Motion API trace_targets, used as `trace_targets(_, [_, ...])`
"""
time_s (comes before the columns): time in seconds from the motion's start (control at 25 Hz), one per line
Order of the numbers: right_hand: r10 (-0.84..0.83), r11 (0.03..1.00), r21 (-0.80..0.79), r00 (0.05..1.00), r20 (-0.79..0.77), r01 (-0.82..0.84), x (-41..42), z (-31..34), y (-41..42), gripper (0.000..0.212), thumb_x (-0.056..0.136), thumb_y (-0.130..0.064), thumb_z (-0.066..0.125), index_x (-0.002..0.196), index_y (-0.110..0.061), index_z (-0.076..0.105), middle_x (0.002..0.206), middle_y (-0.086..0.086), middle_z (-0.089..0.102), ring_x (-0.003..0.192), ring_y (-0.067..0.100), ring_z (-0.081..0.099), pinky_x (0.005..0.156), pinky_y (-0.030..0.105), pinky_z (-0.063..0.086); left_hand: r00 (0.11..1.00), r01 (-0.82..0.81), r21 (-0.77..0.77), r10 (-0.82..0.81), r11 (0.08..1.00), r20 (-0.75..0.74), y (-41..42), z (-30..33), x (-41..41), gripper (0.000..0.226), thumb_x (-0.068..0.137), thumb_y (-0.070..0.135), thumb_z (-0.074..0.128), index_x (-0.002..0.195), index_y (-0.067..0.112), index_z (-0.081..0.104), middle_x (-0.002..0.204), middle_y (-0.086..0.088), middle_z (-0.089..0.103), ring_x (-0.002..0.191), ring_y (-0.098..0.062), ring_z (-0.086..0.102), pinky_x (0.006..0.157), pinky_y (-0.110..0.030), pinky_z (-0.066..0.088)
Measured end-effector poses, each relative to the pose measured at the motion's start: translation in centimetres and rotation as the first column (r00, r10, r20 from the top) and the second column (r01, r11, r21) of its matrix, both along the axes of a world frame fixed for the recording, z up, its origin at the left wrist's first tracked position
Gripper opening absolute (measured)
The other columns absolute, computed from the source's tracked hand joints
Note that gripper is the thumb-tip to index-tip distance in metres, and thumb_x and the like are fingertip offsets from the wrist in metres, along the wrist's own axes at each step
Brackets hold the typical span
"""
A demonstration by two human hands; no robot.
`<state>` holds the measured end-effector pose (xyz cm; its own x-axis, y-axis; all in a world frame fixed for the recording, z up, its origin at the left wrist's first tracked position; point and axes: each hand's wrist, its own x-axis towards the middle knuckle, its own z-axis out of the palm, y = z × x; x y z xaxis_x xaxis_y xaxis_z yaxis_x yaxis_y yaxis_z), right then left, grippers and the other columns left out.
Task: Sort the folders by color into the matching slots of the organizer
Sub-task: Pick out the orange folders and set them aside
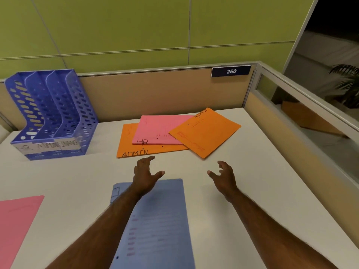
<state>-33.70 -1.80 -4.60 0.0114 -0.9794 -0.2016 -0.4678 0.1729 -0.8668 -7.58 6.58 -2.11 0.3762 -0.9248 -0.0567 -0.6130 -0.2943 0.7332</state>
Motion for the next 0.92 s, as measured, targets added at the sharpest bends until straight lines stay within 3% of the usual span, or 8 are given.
trace_targets(0.32, [-0.062,0.997,0.054,0.993,0.101,0.057,-2.1,-2.3,-11.3,0.066,0.087,-0.015,0.069,0.144,-0.011,0.037,0.148,0.014,0.04,0.135,0.028,0.042,0.103,0.039,0.043,0.991,0.102,-0.003,-0.102,0.995,0.088,-15.0,0.0,-1.8,0.071,0.083,0.025,0.074,0.143,0.009,0.039,0.146,-0.014,0.04,0.136,-0.029,0.034,0.111,-0.04,0.03])
trace_targets(0.56, [-0.027,1.0,0.001,1.0,-0.016,0.027,-2.6,-4.8,-16.1,0.072,0.086,-0.014,0.07,0.147,-0.009,0.032,0.153,0.011,0.035,0.141,0.024,0.033,0.111,0.032,0.032,0.988,0.121,0.11,-0.131,0.986,0.086,-22.8,-2.8,-2.0,0.069,0.083,0.025,0.074,0.142,0.008,0.041,0.146,-0.014,0.042,0.135,-0.027,0.037,0.109,-0.036,0.03])
trace_targets(0.76, [0.03,0.999,-0.03,0.999,-0.025,-0.031,-1.7,-5.7,-19.1,0.081,0.085,-0.018,0.071,0.149,-0.005,0.024,0.155,0.012,0.031,0.144,0.024,0.029,0.117,0.033,0.026,0.979,0.134,0.181,-0.158,0.974,0.129,-27.0,-5.4,-1.2,0.072,0.084,0.029,0.073,0.142,0.008,0.037,0.149,-0.012,0.04,0.136,-0.028,0.037,0.112,-0.037,0.031])
trace_targets(0.92, [0.074,0.994,-0.074,0.995,-0.068,-0.079,-0.9,-6.4,-19.4,0.091,0.083,-0.017,0.073,0.151,-0.005,0.014,0.159,0.011,0.02,0.148,0.021,0.019,0.116,0.026,0.017,0.979,0.087,0.226,-0.126,0.97,0.162,-29.9,-6.3,-0.5,0.079,0.083,0.038,0.072,0.145,0.008,0.033,0.148,-0.013,0.042,0.133,-0.03,0.042,0.11,-0.042,0.036])
